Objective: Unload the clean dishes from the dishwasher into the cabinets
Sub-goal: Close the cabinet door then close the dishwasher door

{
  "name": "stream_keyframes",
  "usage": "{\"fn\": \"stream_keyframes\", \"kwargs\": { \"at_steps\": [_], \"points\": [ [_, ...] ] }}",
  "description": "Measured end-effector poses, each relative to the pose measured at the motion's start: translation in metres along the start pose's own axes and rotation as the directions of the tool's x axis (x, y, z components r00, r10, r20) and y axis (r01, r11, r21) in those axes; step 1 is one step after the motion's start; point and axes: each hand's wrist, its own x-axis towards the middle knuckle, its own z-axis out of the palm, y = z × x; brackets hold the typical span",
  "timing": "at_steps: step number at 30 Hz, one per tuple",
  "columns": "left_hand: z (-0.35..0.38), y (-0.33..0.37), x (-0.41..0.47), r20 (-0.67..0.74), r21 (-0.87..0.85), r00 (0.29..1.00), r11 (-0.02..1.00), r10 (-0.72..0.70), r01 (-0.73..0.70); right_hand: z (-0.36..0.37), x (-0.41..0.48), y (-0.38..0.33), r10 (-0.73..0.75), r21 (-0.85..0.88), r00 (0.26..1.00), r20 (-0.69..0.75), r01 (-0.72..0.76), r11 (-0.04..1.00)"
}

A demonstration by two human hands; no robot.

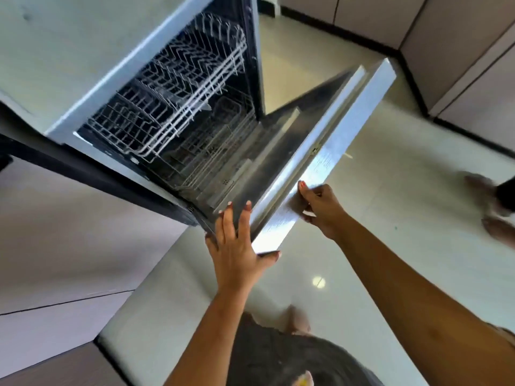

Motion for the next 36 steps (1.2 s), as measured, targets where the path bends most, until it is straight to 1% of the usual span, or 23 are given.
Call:
{"fn": "stream_keyframes", "kwargs": {
  "at_steps": [4,7,10,15,19,23,25,30,33,36],
  "points": [
    [-0.030,-0.022,0.023,-0.157,0.124,0.976,0.984,0.150,-0.131,0.030,0.004,-0.037,-0.001,-0.047,0.994,0.107,0.006,0.999],
    [-0.053,-0.038,0.038,-0.252,0.140,0.948,0.977,0.192,-0.160,0.053,0.004,-0.068,0.023,-0.116,0.986,0.167,-0.003,0.993],
    [-0.074,-0.055,0.056,-0.259,0.148,0.947,0.977,0.190,-0.156,0.076,0.005,-0.090,0.059,-0.153,0.981,0.186,-0.030,0.988],
    [-0.114,-0.086,0.092,-0.218,0.169,0.968,0.982,0.121,-0.084,0.127,0.012,-0.126,0.021,-0.159,0.987,0.160,0.004,0.987],
    [-0.136,-0.114,0.121,-0.258,0.240,0.951,0.965,0.169,-0.107,0.162,0.027,-0.150,0.007,-0.156,0.983,0.184,0.022,0.988],
    [-0.159,-0.130,0.141,-0.291,0.309,0.929,0.942,0.228,-0.134,0.189,0.040,-0.169,0.035,-0.160,0.980,0.194,-0.004,0.987],
    [-0.169,-0.136,0.148,-0.301,0.315,0.932,0.944,0.202,-0.103,0.197,0.044,-0.179,0.075,-0.184,0.974,0.212,-0.036,0.982],
    [-0.186,-0.150,0.167,-0.321,0.310,0.945,0.950,0.064,0.041,0.215,0.054,-0.204,0.146,-0.374,0.941,0.306,-0.022,0.927],
    [-0.194,-0.159,0.178,-0.282,0.309,0.959,0.942,-0.040,0.131,0.228,0.060,-0.218,0.171,-0.413,0.922,0.346,-0.014,0.911],
    [-0.193,-0.153,0.188,-0.308,0.314,0.946,0.927,-0.105,0.205,0.240,0.068,-0.233,0.215,-0.464,0.889,0.404,-0.004,0.886]
  ]
}}
